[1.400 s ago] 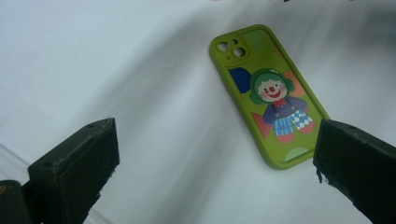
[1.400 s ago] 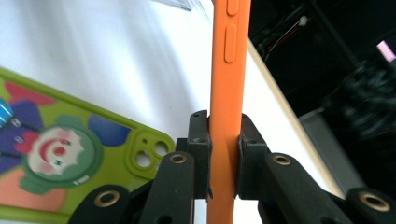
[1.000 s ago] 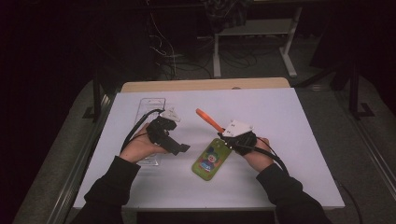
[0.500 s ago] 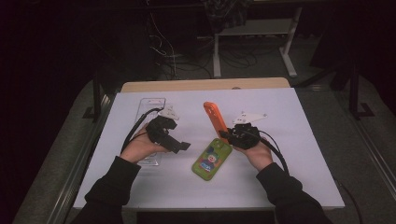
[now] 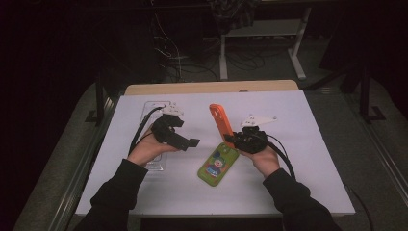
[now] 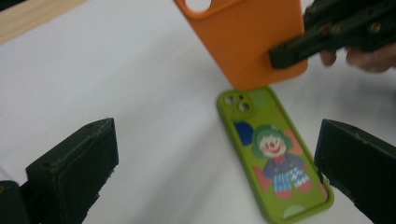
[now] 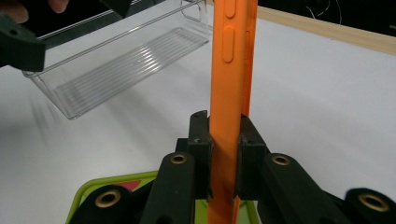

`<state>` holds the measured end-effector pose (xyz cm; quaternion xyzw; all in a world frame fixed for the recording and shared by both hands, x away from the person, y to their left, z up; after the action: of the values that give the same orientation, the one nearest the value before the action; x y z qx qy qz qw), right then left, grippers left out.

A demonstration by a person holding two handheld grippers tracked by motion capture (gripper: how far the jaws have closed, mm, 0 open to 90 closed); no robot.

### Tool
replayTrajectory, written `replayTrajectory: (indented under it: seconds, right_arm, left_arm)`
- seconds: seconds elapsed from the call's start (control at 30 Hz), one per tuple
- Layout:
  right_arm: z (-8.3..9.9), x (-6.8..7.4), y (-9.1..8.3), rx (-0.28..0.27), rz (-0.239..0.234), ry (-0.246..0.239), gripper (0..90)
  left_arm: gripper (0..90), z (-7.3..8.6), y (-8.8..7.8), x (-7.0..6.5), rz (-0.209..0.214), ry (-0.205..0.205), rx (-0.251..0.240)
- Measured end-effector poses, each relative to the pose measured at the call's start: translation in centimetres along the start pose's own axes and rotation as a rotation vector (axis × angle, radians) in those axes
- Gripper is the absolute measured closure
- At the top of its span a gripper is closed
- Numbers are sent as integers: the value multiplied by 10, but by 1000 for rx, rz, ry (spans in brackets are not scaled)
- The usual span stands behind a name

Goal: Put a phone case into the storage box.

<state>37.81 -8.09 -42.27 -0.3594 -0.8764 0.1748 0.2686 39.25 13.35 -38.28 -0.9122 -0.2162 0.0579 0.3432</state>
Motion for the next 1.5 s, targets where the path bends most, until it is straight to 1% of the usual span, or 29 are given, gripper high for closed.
replayTrajectory:
  seconds: [0.07,0.2,0.3,0.37,0.4,0.47,0.53,0.57,0.7,0.8,0.93,0.97,1.03,1.07,1.1,1.13,1.17,1.23,1.3,1.33,1.37,1.43,1.5]
  right_arm:
    - [0,2,1,-1,-4,-2,781]
    - [0,7,4,4,-16,-14,781]
    - [2,11,7,12,-26,-21,781]
    - [1,14,8,8,-35,-23,782]
    - [1,14,8,7,-38,-30,781]
    - [1,16,8,8,-42,-31,781]
    - [1,18,9,2,-51,-37,782]
    - [2,18,9,4,-51,-36,782]
    - [2,21,10,9,-60,-37,781]
    - [2,23,10,8,-65,-45,782]
    - [3,25,11,6,-74,-46,782]
    - [3,25,11,4,-77,-45,782]
    - [3,27,11,7,-81,-44,782]
    - [3,27,12,6,-84,-44,782]
    - [3,28,12,6,-86,-45,782]
    - [3,28,12,2,-88,-51,782]
    - [3,29,12,5,-92,-45,782]
    - [3,31,12,10,-97,-44,782]
    - [3,31,13,6,-99,-54,782]
    - [4,32,13,10,-100,-47,782]
    - [4,32,13,12,-101,-46,782]
    - [5,32,14,13,-99,-51,781]
    - [6,33,15,22,-98,-45,782]
  left_arm:
    - [0,-4,2,1,5,-10,-28]
    - [0,-14,8,2,9,-12,-59]
    - [0,-22,11,2,21,-26,-87]
    - [0,-24,13,3,16,-16,-91]
    - [0,-26,15,3,21,-31,-95]
    - [0,-27,18,4,26,-21,-100]
    - [0,-29,21,3,36,-40,-107]
    - [0,-30,22,3,38,-38,-111]
    - [0,-31,26,4,42,-55,-120]
    - [0,-30,28,5,52,-65,-118]
    - [0,-30,29,8,56,-62,-123]
    - [0,-30,29,9,57,-72,-132]
    - [0,-31,29,11,59,-58,-136]
    - [0,-32,30,10,59,-67,-145]
    - [0,-32,31,11,58,-62,-144]
    - [0,-33,32,10,59,-70,-151]
    - [0,-34,32,11,56,-59,-148]
    - [0,-35,34,9,59,-74,-157]
    - [0,-36,34,10,59,-63,-159]
    - [0,-37,35,10,57,-67,-160]
    - [0,-37,35,11,57,-57,-162]
    - [0,-37,36,10,67,-55,-162]
    - [0,-38,37,8,55,-67,-168]
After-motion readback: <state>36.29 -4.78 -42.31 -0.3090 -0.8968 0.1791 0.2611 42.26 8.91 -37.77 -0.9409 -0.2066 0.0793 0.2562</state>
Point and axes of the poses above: each handheld gripper's, and its own axes: y roughly forward along the jaws, z roughly out of its underside, x roughly to its left, the point moved 5 cm from there along y, roughly forward along the jaws, and after that the axes turned 13 degrees about y, right-handed, at the moved point
